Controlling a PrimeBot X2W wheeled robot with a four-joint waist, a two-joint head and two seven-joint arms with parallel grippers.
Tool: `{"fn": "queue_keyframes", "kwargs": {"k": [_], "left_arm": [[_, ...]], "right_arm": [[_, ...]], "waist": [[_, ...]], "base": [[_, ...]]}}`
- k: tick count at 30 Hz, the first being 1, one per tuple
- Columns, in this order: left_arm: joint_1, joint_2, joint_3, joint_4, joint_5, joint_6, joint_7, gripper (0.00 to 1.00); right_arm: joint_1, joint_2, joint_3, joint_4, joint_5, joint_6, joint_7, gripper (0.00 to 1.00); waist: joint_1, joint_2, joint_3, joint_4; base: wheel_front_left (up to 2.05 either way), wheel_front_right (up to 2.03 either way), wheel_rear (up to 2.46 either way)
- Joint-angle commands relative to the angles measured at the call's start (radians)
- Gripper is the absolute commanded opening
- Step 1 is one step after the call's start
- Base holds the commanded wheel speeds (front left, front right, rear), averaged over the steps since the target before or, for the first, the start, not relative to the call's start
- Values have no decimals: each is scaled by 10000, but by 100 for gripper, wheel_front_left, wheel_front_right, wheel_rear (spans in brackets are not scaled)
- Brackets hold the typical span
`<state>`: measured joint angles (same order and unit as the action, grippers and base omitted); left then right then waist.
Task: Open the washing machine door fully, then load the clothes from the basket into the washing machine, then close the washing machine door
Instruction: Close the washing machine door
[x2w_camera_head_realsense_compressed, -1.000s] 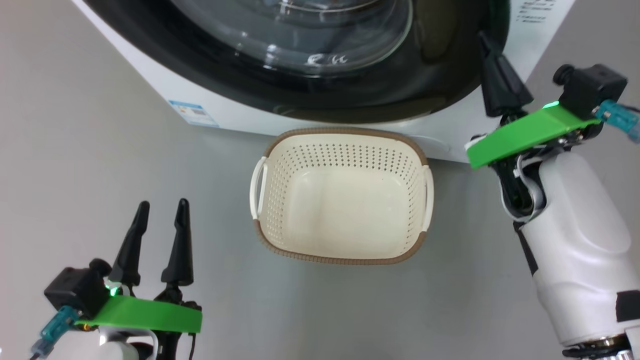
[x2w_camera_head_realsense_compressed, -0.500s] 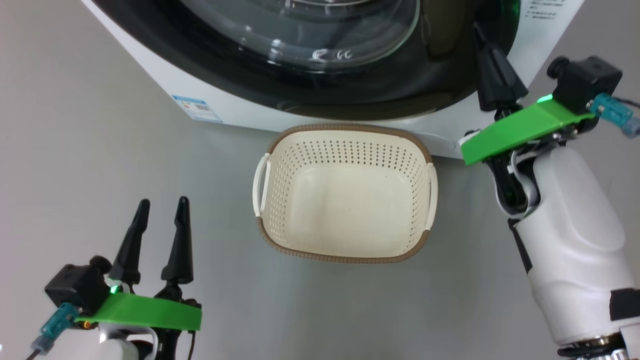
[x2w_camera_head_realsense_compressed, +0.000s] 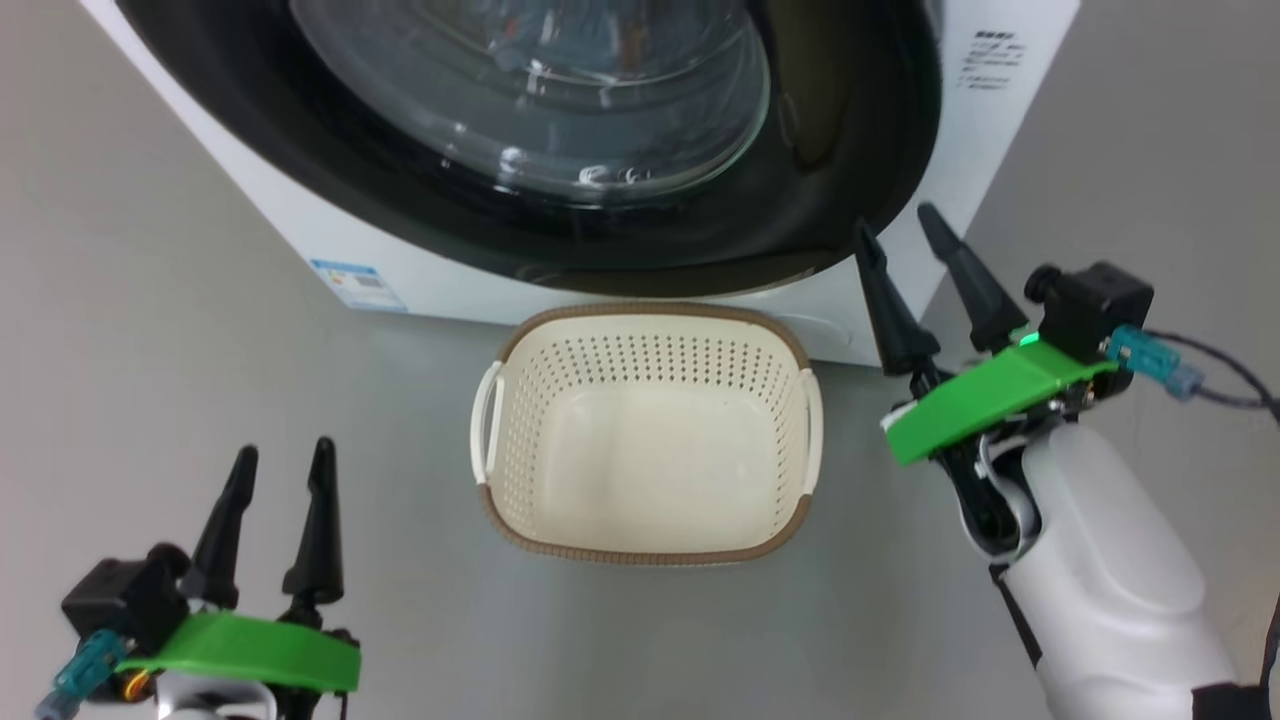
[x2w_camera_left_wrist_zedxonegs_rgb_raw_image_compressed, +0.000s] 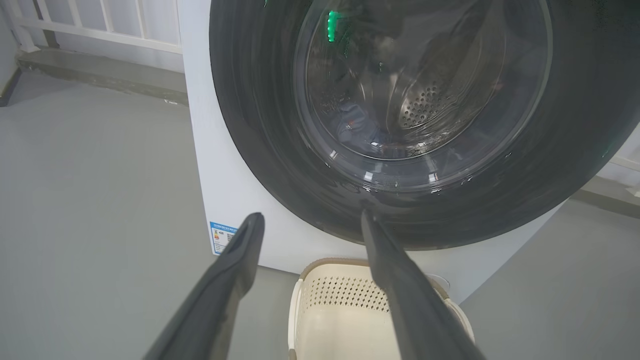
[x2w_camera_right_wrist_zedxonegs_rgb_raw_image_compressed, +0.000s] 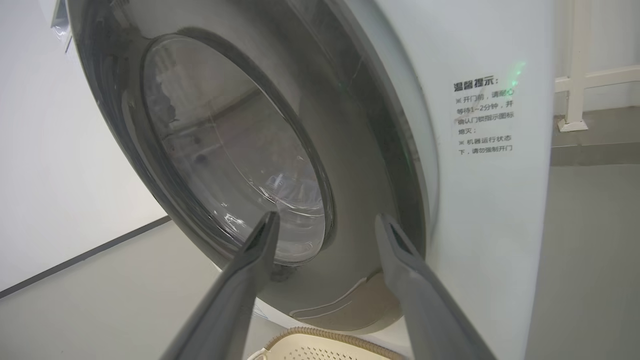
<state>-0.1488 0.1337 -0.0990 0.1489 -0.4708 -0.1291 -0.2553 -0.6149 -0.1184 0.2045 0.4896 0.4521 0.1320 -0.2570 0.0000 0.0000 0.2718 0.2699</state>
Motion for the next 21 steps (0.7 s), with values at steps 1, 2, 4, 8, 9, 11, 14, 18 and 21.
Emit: {"fn": "queue_keyframes", "kwargs": {"k": [1, 2, 4, 8, 9, 11, 14, 18, 21], "left_arm": [[99, 385, 429, -66, -84, -15, -65, 100], [134, 430, 429, -25, -98, -15, -65, 100], [202, 509, 466, 65, -123, -15, -65, 100], [270, 629, 475, 170, -178, -15, -65, 100], [304, 670, 492, 210, -183, -15, -65, 100], [370, 731, 546, 272, -188, -15, -65, 100], [482, 803, 632, 344, -193, -15, -65, 100], [639, 887, 802, 354, -211, -15, -65, 100], [737, 949, 890, 357, -207, -15, -65, 100]], "right_arm": [[343, 196, 229, -327, 162, -13, -48, 100], [453, 194, 217, -358, 178, -13, -48, 100], [690, 194, 244, -415, 201, -13, -48, 100], [1036, 195, 251, -483, 208, -13, -48, 100], [1161, 194, 260, -501, 212, -13, -48, 100], [1418, 201, 216, -530, 223, -13, -48, 100], [1817, 212, 144, -588, 225, -13, -48, 100], [2236, 213, 77, -628, 223, -13, -48, 100], [2479, 208, -20, -659, 212, -13, -48, 100]], "waist": [[0, 0, -370, -325], [0, 0, -449, -385], [0, 0, -602, -517], [0, 0, -798, -721], [0, 0, -870, -793], [0, 0, -1004, -945], [0, 0, -1188, -1174], [0, 0, -1338, -1534], [0, 0, -1410, -1799]], "base": [[0, 0, 0], [0, 0, 0], [0, 0, 0], [0, 0, 0], [0, 0, 0], [0, 0, 0], [0, 0, 0], [0, 0, 0], [0, 0, 0]]}}
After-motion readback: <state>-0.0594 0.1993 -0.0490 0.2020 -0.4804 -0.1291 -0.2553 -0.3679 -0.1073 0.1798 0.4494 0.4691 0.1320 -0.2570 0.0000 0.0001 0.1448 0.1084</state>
